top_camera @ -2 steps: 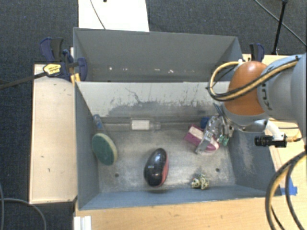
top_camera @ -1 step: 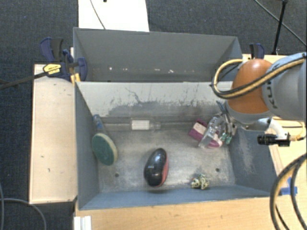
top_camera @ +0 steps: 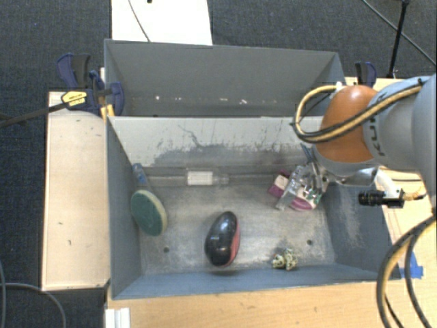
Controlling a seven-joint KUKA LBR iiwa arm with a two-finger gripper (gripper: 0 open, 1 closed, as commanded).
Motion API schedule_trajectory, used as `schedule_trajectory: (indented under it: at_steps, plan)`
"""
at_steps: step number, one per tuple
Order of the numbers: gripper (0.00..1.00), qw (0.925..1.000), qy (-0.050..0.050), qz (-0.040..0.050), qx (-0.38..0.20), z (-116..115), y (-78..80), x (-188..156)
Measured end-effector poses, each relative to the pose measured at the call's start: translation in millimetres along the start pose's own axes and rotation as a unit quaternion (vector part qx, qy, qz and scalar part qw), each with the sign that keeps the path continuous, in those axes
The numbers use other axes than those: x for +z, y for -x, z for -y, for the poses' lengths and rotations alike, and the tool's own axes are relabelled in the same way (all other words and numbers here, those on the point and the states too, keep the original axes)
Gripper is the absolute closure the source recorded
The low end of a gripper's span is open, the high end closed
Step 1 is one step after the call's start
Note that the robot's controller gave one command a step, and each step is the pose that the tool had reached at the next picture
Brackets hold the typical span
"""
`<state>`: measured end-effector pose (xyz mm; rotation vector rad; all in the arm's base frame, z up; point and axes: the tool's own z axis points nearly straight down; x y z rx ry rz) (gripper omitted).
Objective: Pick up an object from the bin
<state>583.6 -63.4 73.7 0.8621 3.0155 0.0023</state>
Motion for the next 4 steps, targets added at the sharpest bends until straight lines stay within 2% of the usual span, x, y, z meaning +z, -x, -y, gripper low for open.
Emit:
schedule_trajectory:
  at_steps: [1, 2, 3, 4]
  plan:
    - [1.00, 1.0000, -0.004, -0.0038, 0.003, -4.8, 3.6, 0.9]
    - [1.00, 1.0000, -0.001, -0.0012, -0.004, -4.5, -10.4, -34.5]
    - [0.00, 1.0000, -0.002, -0.0021, -0.005, -4.3, -10.5, -32.5]
    - [0.00, 0.9984, 0.000, 0.0000, 0.057, -1.0, 6.9, -1.2]
